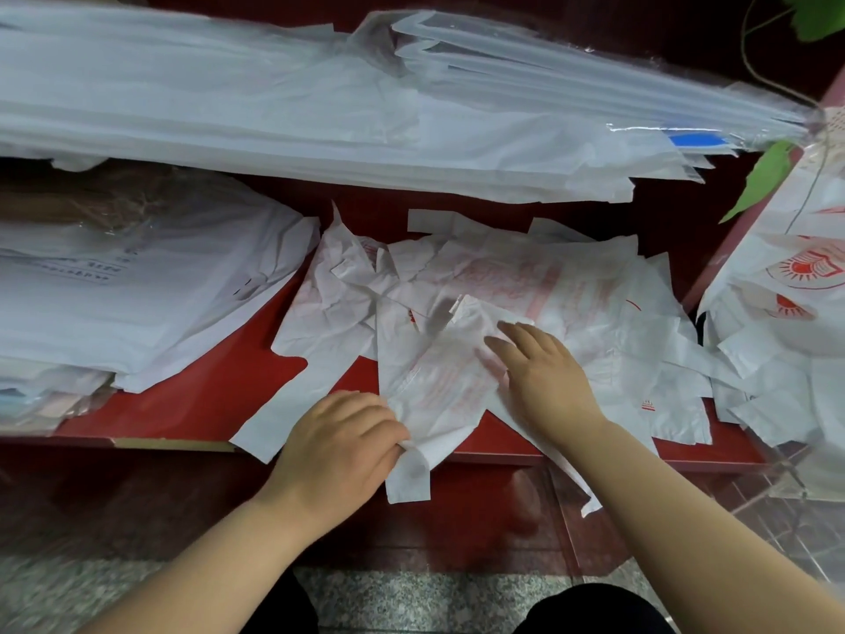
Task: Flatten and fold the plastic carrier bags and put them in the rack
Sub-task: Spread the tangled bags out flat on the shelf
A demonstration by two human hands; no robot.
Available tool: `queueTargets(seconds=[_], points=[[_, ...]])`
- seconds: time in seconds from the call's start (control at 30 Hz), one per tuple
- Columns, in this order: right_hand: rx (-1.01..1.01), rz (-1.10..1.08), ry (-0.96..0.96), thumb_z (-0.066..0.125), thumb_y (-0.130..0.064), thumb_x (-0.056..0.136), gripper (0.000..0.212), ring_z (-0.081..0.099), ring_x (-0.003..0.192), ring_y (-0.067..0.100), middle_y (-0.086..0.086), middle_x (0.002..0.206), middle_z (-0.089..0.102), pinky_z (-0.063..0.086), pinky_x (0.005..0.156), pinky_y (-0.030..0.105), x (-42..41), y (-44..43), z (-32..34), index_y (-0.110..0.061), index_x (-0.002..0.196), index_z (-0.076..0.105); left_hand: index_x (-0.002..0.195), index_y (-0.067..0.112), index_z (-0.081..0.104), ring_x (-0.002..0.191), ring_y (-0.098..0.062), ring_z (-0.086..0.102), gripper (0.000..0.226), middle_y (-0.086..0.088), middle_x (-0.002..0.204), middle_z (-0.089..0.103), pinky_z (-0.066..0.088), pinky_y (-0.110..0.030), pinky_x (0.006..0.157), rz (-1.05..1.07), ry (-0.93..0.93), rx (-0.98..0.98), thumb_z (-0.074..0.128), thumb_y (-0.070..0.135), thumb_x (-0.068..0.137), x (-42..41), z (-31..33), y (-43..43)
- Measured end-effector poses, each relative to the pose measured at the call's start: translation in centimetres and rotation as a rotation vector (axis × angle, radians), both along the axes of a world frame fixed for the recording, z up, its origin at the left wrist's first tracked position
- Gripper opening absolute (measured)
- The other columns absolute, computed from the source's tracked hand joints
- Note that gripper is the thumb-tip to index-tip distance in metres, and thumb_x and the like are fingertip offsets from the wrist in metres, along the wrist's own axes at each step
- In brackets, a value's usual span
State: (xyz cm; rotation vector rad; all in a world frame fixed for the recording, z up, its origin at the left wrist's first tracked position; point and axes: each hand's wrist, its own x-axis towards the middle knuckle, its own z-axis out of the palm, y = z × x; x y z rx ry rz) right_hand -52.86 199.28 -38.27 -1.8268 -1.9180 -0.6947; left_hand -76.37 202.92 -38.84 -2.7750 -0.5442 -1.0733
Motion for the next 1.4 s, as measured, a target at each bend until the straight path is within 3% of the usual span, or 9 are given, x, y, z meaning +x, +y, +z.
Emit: queueTargets(seconds=[0.23,0.47,0.63,0.73,0.8,0.9,1.0,1.23,1.4], points=[[-0.187,0.282,0.307,0.038,-0.017,0.060,0.064,0.041,0.121,0.015,0.007,0.128,0.054,0.016,0.112,0.028,-2.8,-7.0,-0.5,-0.014,0.124,0.041,0.060,0.012,0.067,0.083,-0.011,0.048,0.026,0.002,0.066,0.065,0.039,-0.026,0.079,-0.001,-0.020,-0.014,0.047,0.018,0.076,3.8,0.2,-1.8],[-0.027,0.219,0.481,0.050,-0.029,0.084,0.014,0.054,0.100,0.011,0.004,0.097,0.071,0.025,0.103,0.023,-2.1,-8.5,-3.5,-0.022,0.096,0.053,0.074,0.019,0.073,0.083,-0.010,0.068,0.022,0.005,0.085,0.072,0.039,-0.023,0.086,-0.062,0.156,-0.186,0.061,0.034,0.063,5.0,-0.8,-3.2],[0.023,0.145,0.725,0.049,-0.048,0.087,0.037,0.053,0.104,-0.009,-0.007,0.101,0.068,0.025,0.105,0.009,-2.7,-9.2,-3.2,-0.018,0.094,0.069,0.091,0.017,0.074,0.104,-0.005,0.049,0.029,0.008,0.096,0.069,0.031,-0.012,0.092,-0.048,0.024,-0.548,0.068,0.011,0.063,3.8,-1.5,-2.3],[0.011,0.088,0.915,0.062,-0.034,0.081,0.022,0.050,0.091,-0.024,-0.020,0.081,0.068,0.031,0.091,-0.001,-2.7,-9.4,-2.9,-0.016,0.086,0.074,0.089,0.026,0.074,0.095,0.007,0.053,0.021,0.018,0.089,0.064,0.041,-0.007,0.079,0.000,-0.128,-0.880,0.070,0.009,0.079,4.1,-0.5,-2.7],[-0.018,0.013,0.988,0.065,-0.017,0.083,0.011,0.056,0.075,-0.009,-0.014,0.070,0.065,0.039,0.071,0.003,-2.8,-8.9,-2.0,-0.021,0.073,0.069,0.086,0.020,0.072,0.080,0.001,0.060,0.009,0.011,0.077,0.065,0.042,-0.010,0.069,0.071,-0.185,-0.958,0.067,0.014,0.081,4.7,-0.1,-2.6],[-0.019,-0.159,1.000,0.064,-0.016,0.084,0.007,0.057,0.072,0.018,0.006,0.068,0.064,0.041,0.070,0.023,-2.7,-7.6,-1.0,-0.010,0.084,0.067,0.100,0.015,0.066,0.081,-0.007,0.062,0.017,0.013,0.078,0.063,0.047,-0.021,0.073,0.220,-0.226,-0.956,0.064,0.021,0.084,5.8,0.4,-2.5],[-0.030,-0.260,0.856,0.060,-0.021,0.084,0.020,0.048,0.075,0.017,-0.014,0.058,0.049,0.027,0.075,0.025,-2.6,-6.4,-0.7,-0.010,0.099,0.066,0.115,0.015,0.060,0.096,-0.022,0.062,0.034,-0.001,0.098,0.069,0.047,-0.037,0.088,0.335,-0.204,-0.896,0.063,0.029,0.084,6.7,0.9,-2.2],[-0.116,-0.391,0.701,0.051,-0.022,0.087,0.035,0.051,0.090,0.018,-0.010,0.069,0.048,0.013,0.070,0.022,-2.1,-5.3,-0.8,-0.020,0.122,0.051,0.139,0.024,0.032,0.097,-0.018,0.053,0.057,0.001,0.100,0.064,0.026,-0.023,0.094,0.458,-0.019,-0.664,0.053,0.041,0.089,7.9,1.3,-1.5],[-0.113,-0.415,0.527,0.058,-0.012,0.072,0.034,0.060,0.079,0.029,0.005,0.081,0.063,0.039,0.074,0.038,-2.5,-4.9,-0.7,-0.014,0.106,0.063,0.121,0.016,0.053,0.097,-0.021,0.053,0.058,-0.005,0.101,0.063,0.045,-0.041,0.084,0.372,0.083,-0.347,0.078,0.025,0.070,7.9,0.3,-0.2]])
